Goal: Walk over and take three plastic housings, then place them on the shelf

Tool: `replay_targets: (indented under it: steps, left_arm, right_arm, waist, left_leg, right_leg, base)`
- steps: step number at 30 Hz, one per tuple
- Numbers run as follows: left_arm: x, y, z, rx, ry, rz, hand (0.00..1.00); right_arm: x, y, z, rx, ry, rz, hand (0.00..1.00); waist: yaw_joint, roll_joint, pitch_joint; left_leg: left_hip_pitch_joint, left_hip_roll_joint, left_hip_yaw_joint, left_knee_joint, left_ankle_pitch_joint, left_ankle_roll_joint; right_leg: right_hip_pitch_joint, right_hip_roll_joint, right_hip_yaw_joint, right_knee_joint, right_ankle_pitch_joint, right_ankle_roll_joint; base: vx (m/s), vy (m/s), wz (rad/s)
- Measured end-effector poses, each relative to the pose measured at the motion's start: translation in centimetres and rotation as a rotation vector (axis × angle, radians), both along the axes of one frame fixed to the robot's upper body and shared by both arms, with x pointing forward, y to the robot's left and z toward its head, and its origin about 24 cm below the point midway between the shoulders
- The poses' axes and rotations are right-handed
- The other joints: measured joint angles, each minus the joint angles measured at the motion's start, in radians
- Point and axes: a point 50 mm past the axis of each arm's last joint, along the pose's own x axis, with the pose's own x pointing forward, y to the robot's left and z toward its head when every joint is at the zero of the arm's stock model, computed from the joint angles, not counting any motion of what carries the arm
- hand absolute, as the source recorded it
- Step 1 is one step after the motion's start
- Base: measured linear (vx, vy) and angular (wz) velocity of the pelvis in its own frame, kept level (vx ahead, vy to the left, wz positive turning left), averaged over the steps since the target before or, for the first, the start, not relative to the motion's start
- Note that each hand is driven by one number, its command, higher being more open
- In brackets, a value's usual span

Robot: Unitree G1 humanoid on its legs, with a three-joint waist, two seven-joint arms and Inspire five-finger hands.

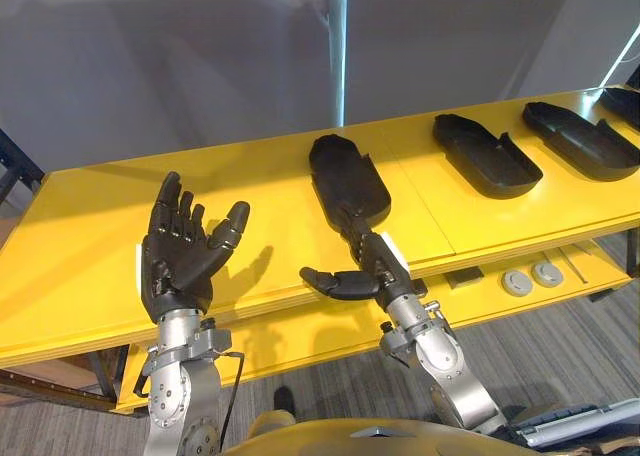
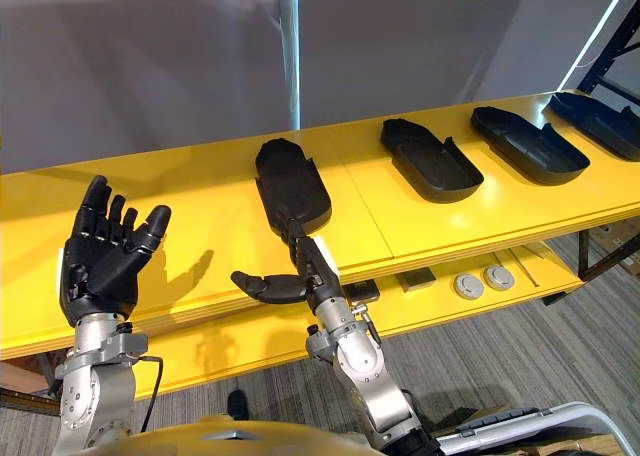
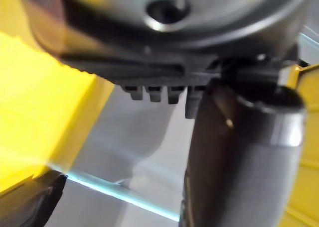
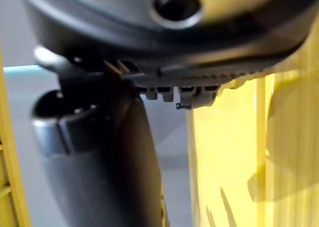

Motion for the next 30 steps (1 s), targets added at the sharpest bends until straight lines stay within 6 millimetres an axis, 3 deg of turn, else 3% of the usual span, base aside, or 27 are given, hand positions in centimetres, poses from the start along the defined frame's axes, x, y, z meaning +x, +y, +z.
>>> replay_targets:
  steps: [14, 18, 24, 27, 30]
  left_arm:
    - [0.1, -0.1, 0.1, 0.009, -0.017, -0.030, 1.00]
    - [0.5, -0.2, 0.5, 0.014, -0.041, -0.039, 1.00]
    - [1.2, 0.2, 1.5, 0.034, -0.104, -0.027, 1.00]
    - [1.6, -0.1, 2.7, 0.193, -0.169, 0.005, 1.00]
    - [1.8, -0.8, 4.5, 0.266, -0.289, -0.011, 1.00]
  right_arm:
    - [0.7, 0.6, 0.6, -0.020, -0.037, 0.019, 1.00]
    - [0.9, 0.0, 2.9, 0.013, -0.131, 0.000, 1.00]
    - [0.5, -2.4, 9.1, 0.230, -0.437, -0.032, 1.00]
    - [0.2, -4.1, 10.7, 0.385, -0.515, -0.038, 1.00]
    - [0.2, -5.2, 10.9, 0.488, -0.517, -0.081, 1.00]
  waist:
    - [0.003, -0.004, 0.005]
    - [0.002, -0.008, 0.010]
    - [-0.004, -0.019, 0.016]
    - [-0.010, -0.021, 0.017]
    - [-0.030, -0.021, 0.017]
  left_leg:
    - [-0.002, 0.001, -0.002, 0.000, 0.002, 0.000]
    - [-0.002, 0.002, 0.001, 0.000, 0.001, -0.001]
    - [0.013, 0.005, 0.030, 0.000, -0.006, -0.001]
    - [0.024, 0.006, 0.046, 0.000, -0.007, 0.001]
    - [0.034, 0.011, 0.070, 0.000, -0.010, -0.001]
  right_leg:
    - [0.000, 0.001, -0.003, -0.002, 0.001, 0.000]
    - [0.000, 0.003, 0.001, -0.007, 0.002, 0.001]
    - [0.000, 0.003, 0.028, -0.016, 0.010, 0.009]
    - [0.000, 0.002, 0.042, -0.015, 0.010, 0.009]
    - [-0.006, 0.002, 0.066, -0.014, 0.011, 0.007]
  base:
    - [0.00, 0.000, 0.00]
    - [0.00, -0.002, -0.01]
    - [0.01, -0.004, -0.13]
    - [0.03, -0.016, -0.13]
    - [0.03, -0.012, -0.23]
